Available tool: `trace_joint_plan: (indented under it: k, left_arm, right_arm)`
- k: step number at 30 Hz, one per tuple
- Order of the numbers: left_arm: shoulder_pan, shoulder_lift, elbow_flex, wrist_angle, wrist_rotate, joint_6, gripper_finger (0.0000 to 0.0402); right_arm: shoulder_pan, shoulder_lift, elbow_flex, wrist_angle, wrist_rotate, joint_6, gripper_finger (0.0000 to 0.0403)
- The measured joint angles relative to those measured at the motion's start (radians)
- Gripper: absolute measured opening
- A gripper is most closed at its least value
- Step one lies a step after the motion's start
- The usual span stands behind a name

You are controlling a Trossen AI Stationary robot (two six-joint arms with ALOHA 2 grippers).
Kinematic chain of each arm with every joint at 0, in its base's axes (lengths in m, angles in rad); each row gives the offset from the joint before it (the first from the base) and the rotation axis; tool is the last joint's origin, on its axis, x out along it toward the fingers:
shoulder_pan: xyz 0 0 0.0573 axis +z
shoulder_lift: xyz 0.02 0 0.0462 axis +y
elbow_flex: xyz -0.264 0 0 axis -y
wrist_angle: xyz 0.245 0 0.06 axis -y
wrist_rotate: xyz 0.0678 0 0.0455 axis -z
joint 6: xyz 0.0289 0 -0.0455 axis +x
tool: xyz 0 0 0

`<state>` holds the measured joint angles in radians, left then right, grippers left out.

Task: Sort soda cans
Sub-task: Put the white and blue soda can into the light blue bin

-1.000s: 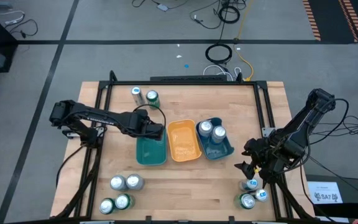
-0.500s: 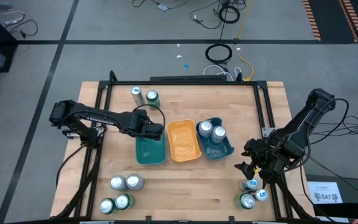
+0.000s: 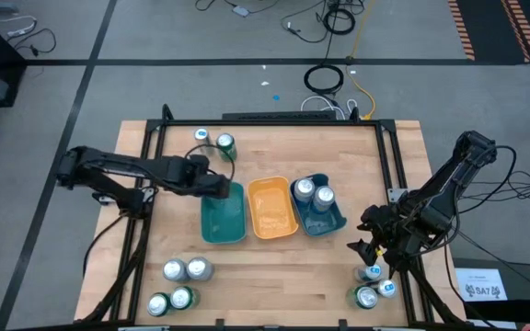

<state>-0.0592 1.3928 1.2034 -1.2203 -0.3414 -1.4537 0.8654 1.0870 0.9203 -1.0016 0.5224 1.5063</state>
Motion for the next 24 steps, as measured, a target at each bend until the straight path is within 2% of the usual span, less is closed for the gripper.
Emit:
trace_joint_plan:
  k: [5, 10, 20, 24]
  left_arm:
    - [0.020, -0.072, 0.000, -0.001, -0.093, 0.056, 0.0334]
    - [0.099, -0.118, 0.000, -0.014, -0.152, 0.083, 0.0334]
    - [0.357, -0.125, 0.000, -0.014, -0.124, 0.301, 0.0334]
    - [0.463, -0.124, 0.000, 0.020, -0.125, 0.462, 0.0334]
  right_arm:
    - [0.000, 0.000, 0.000, 0.000, 0.009, 0.000, 0.0345]
    - [0.000, 0.000, 0.000, -0.002, 0.056, 0.018, 0.0345]
    - [-0.001, 0.000, 0.000, 0.001, 0.115, 0.081, 0.0345]
    - [-0.001, 0.000, 0.000, 0.000, 0.116, 0.111, 0.0345]
